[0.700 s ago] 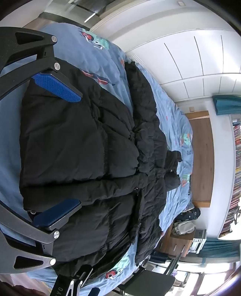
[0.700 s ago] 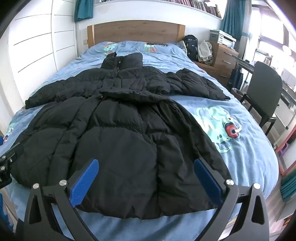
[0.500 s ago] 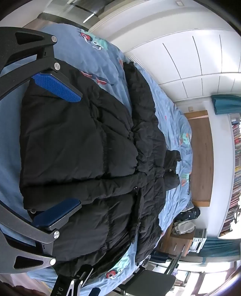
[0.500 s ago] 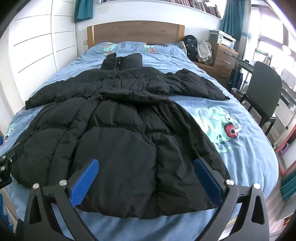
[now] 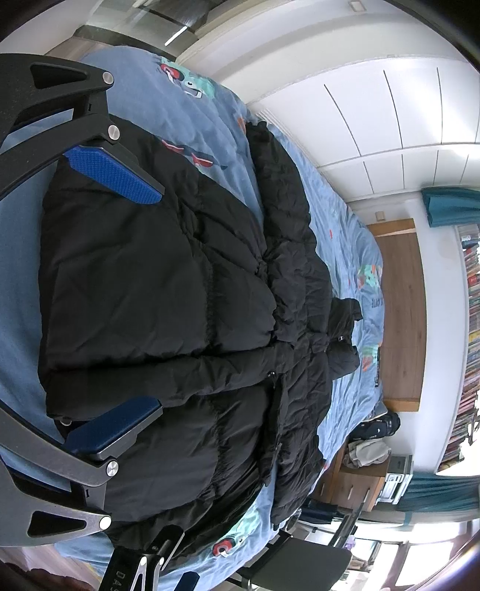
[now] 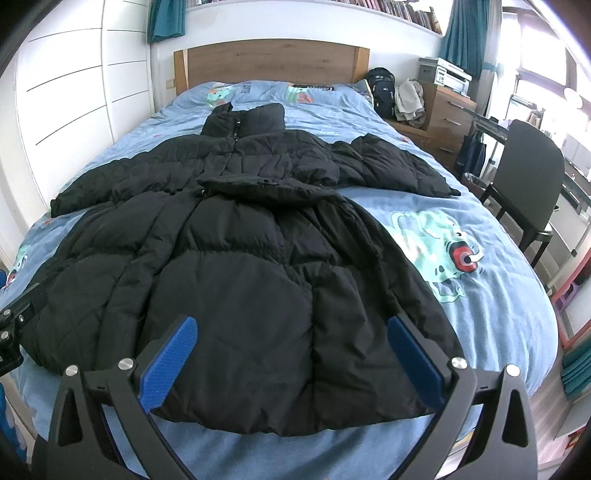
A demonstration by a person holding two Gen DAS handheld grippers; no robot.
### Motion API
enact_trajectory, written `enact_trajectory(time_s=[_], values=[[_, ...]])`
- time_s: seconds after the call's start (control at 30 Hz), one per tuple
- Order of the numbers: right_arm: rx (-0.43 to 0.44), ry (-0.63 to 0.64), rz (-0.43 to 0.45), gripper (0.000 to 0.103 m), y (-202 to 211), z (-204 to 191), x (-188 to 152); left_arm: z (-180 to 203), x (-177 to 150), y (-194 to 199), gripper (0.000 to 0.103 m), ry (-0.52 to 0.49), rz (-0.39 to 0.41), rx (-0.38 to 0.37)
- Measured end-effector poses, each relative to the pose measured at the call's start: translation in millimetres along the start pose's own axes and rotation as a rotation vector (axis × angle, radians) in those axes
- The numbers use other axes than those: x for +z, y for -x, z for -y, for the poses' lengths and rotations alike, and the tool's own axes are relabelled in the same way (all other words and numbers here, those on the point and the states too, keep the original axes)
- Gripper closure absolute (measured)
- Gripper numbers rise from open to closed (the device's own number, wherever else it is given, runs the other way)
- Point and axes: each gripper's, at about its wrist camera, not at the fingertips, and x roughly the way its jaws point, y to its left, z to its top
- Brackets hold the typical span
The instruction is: Fold large clothes
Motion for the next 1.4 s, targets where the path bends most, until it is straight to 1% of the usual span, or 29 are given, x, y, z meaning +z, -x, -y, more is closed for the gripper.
enact_trajectory(time_s=[0.23, 0.43, 0.9, 1.27, 1.4], values=[[0.001, -0.001, -0.003, 0.0, -2, 0, -1, 1, 0, -2, 0.001, 0.005, -0.008, -0.015], [0.003, -0.003, -0.01, 0.0, -11, -2, -5, 3, -2, -4, 0.001, 0.003, -0.016, -0.018], [0.003, -0.01, -0.015, 0.0, -16, 1, -6, 0, -1, -12, 0.001, 0.002, -0.033, -0.018], [0.002, -0.016, -0.018, 0.0, -21, 3, -7, -3, 5, -18, 0.001, 0.006, -0.04, -0.024], [0.002, -0.025, -0.027, 0.0, -27, 8, -1, -5, 12, -23, 0.001, 0.003, -0.039, -0.026]])
